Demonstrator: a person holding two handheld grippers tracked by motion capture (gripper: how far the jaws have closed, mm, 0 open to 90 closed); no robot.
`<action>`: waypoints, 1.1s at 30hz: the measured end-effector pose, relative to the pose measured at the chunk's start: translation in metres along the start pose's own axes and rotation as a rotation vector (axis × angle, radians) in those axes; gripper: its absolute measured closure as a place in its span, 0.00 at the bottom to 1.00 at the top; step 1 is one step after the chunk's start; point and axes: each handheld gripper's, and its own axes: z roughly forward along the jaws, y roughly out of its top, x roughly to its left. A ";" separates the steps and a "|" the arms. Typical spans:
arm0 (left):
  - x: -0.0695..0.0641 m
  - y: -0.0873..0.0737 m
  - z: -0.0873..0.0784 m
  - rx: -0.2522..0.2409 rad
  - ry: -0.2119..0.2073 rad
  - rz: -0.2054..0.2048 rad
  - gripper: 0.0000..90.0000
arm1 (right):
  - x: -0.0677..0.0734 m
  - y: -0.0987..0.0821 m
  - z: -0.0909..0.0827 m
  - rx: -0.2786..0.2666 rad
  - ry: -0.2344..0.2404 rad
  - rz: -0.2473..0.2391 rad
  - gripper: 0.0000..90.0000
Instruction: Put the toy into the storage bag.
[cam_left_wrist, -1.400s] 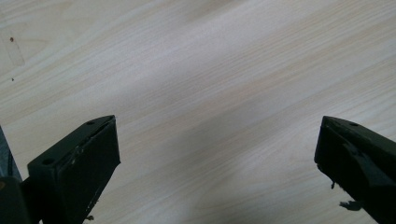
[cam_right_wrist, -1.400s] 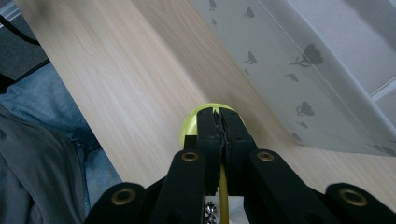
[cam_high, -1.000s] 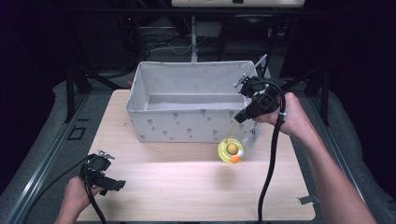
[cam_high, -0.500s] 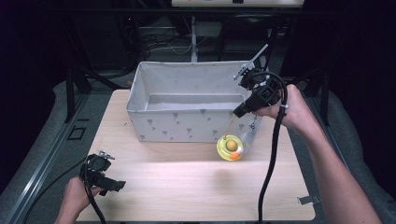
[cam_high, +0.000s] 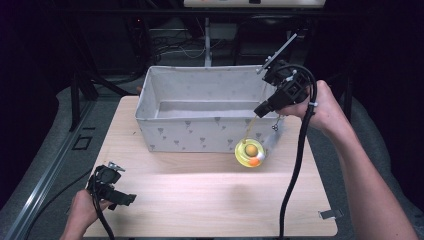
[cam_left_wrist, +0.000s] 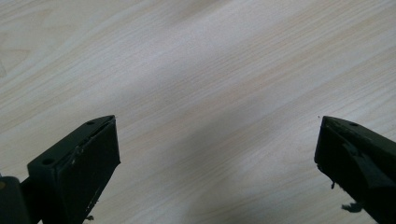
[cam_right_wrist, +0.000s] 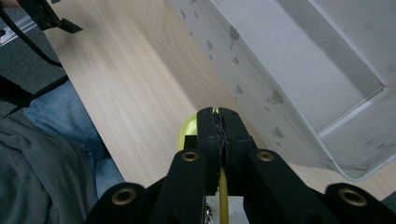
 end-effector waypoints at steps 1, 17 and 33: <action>0.000 0.000 0.000 0.000 0.000 0.000 0.00 | 0.000 0.000 0.000 0.000 0.000 0.000 0.98; -0.002 0.000 0.000 -0.001 -0.002 -0.001 0.00 | -0.004 0.007 -0.019 -0.025 -0.008 0.006 0.98; -0.002 0.001 0.001 0.009 0.000 0.014 0.00 | -0.002 0.017 -0.037 -0.045 -0.027 -0.001 0.98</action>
